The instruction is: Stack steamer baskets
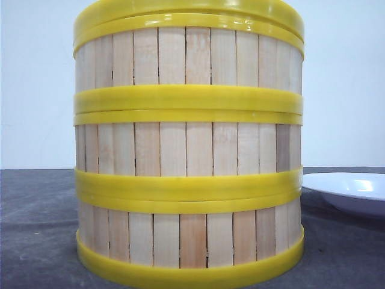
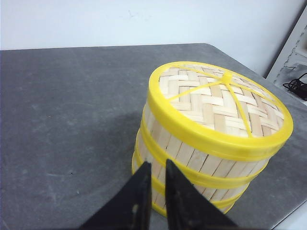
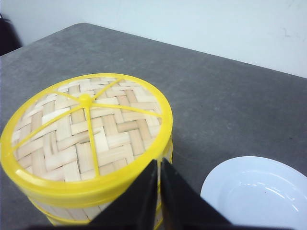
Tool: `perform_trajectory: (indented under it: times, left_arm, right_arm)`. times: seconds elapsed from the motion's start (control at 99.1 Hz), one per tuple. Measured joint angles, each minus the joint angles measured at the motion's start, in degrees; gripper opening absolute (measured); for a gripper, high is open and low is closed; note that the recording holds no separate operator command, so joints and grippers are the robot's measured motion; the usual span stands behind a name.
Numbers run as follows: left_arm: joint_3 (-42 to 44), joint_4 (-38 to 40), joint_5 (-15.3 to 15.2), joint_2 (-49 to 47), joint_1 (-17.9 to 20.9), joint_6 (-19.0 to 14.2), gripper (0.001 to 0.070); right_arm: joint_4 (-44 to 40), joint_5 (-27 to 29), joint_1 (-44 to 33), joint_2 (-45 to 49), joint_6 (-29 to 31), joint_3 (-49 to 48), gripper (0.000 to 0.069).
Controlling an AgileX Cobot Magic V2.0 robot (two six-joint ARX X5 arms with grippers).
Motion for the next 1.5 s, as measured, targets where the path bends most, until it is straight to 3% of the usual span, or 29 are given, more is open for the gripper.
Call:
perform_trajectory:
  times: [0.616, 0.737, 0.999, 1.282, 1.504]
  left_arm:
    - [0.00, 0.00, -0.02, 0.00, 0.00, 0.04, 0.0025]
    - [0.00, 0.02, -0.04, 0.00, 0.50, 2.36, 0.0025]
    - [-2.03, 7.48, -0.48, 0.00, 8.24, 6.03, 0.0025]
    - [-14.01, 22.73, -0.48, 0.00, 19.41, 7.43, 0.0025]
    - [-23.85, 28.09, -0.55, 0.00, 24.02, 8.70, 0.0025]
  right_arm:
    - [0.17, 0.00, 0.00, 0.00, 0.00, 0.00, 0.0004]
    - [0.26, 0.00, 0.00, 0.00, 0.00, 0.00, 0.0004]
    - [0.31, 0.00, 0.00, 0.00, 0.00, 0.00, 0.0004]
    - [0.31, 0.00, 0.00, 0.00, 0.00, 0.00, 0.0004]
    - [0.33, 0.00, -0.02, 0.00, 0.00, 0.00, 0.0004]
